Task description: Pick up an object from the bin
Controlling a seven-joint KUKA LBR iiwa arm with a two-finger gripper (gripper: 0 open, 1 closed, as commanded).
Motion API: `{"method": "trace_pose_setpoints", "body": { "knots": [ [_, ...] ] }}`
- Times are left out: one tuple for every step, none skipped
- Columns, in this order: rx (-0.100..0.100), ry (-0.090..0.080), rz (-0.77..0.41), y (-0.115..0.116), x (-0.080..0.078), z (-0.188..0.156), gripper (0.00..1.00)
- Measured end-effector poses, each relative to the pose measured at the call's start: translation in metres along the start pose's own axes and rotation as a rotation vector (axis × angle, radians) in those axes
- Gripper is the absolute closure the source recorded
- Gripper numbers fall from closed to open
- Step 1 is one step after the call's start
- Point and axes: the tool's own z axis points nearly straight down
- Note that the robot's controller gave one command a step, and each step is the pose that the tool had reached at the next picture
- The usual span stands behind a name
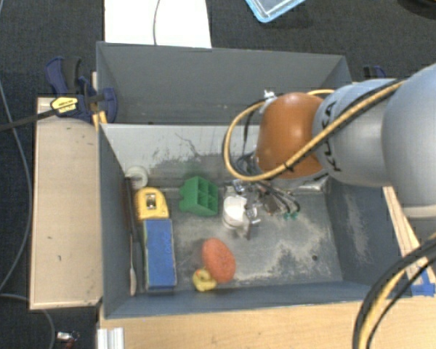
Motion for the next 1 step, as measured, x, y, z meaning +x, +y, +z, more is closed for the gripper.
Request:
{"method": "trace_pose_setpoints", "body": {
  "knots": [
    [0.000,0.000,-0.001,0.0000,0.0000,-0.0003,1.00]
  ]
}}
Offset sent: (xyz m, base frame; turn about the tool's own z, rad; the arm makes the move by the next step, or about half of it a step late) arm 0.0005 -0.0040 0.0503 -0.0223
